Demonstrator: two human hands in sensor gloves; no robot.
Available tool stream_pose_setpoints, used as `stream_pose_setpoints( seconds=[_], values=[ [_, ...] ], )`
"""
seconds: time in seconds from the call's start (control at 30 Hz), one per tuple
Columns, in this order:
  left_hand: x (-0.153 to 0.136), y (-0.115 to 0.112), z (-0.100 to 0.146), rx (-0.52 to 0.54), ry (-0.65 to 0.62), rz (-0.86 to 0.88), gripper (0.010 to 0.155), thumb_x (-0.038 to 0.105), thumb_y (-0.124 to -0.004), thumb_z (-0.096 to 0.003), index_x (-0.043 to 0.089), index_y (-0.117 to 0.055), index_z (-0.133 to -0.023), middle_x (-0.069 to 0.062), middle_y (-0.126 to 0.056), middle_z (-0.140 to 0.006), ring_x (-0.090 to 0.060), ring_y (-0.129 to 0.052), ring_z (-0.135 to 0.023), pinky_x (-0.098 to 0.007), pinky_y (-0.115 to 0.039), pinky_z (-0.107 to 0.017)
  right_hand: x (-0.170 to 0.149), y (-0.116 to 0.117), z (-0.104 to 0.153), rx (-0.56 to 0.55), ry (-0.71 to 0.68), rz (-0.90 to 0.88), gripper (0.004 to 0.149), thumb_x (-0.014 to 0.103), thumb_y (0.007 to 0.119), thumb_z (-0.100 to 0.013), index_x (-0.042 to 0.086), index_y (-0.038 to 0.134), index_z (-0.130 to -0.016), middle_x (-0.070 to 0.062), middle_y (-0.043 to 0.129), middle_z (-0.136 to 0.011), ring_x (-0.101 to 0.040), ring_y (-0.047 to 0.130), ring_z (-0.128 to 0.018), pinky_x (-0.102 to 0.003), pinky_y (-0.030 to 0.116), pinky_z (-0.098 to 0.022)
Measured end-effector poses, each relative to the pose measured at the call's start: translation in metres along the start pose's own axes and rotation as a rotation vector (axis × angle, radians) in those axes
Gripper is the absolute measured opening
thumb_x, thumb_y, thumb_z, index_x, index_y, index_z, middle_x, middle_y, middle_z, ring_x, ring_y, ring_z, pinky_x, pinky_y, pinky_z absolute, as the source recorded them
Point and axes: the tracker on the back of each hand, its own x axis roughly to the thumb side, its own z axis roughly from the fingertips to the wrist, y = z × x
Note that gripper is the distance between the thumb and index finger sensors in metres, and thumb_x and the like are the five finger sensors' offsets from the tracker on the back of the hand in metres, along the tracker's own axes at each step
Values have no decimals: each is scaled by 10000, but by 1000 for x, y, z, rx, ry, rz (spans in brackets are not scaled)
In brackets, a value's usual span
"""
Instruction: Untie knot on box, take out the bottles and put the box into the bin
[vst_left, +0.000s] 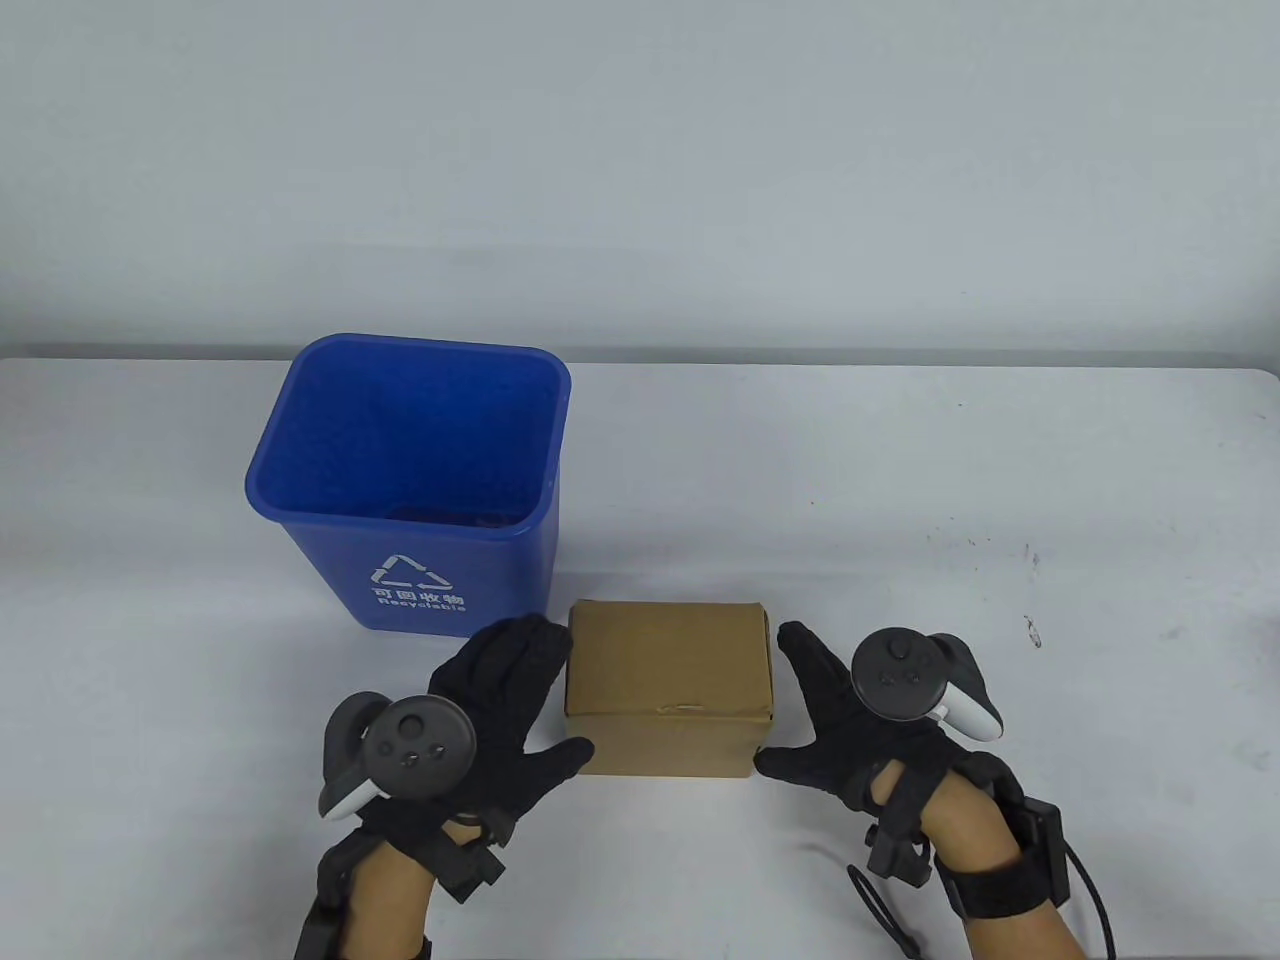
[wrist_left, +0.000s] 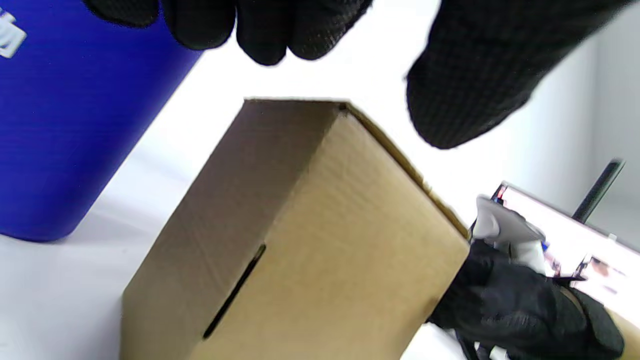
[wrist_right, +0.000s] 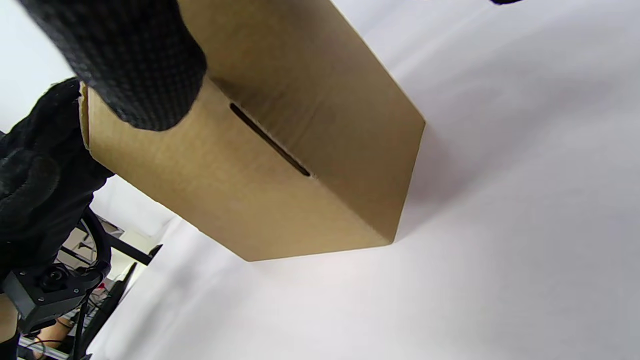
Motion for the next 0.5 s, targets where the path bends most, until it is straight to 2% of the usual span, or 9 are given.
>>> stream_pose_setpoints(
  seconds=[0.1,0.2,0.37,0.43,0.5],
  values=[
    [8,-3,-16,-96,1,-47,1015,566,-863,-459,112,-314,-1183,-215,-281,-1210,-586,-376,-1123,-754,-433,-760,-2,3,-4,-17,-13,-27,1138,549,801,-455,53,-81,-977,-205,-24,-1057,-605,217,-979,-738,348,-646],
    [7,-3,-31,-185,25,-39,1026,547,-849,-472,89,-258,-1175,-234,-208,-1198,-605,-355,-1126,-754,-434,-764,-2,3,-7,-103,-64,-71,1145,541,814,-448,53,-78,-975,-203,-17,-1057,-605,232,-979,-738,356,-645],
    [-6,-8,-42,-221,31,127,1000,496,-820,-493,37,-232,-1158,-276,-177,-1166,-614,-545,-1046,-693,-554,-736,-2,8,-11,-77,-96,-132,1149,529,823,-450,52,-83,-972,-206,-26,-1054,-594,251,-987,-737,363,-648],
    [-6,-7,-42,-203,31,108,997,504,-817,-491,27,-251,-1159,-285,-192,-1166,-615,-586,-1017,-668,-591,-727,-4,9,-14,-64,-95,-130,1138,509,832,-447,38,-58,-977,-223,-2,-1052,-576,346,-985,-725,408,-644],
    [-4,-5,-42,-185,26,69,980,521,-806,-488,18,-298,-1157,-298,-244,-1162,-615,-650,-993,-652,-637,-716,-4,8,-13,-47,-101,-130,1130,503,827,-454,31,-57,-977,-230,-1,-1052,-579,356,-981,-719,417,-646]
  ],
)
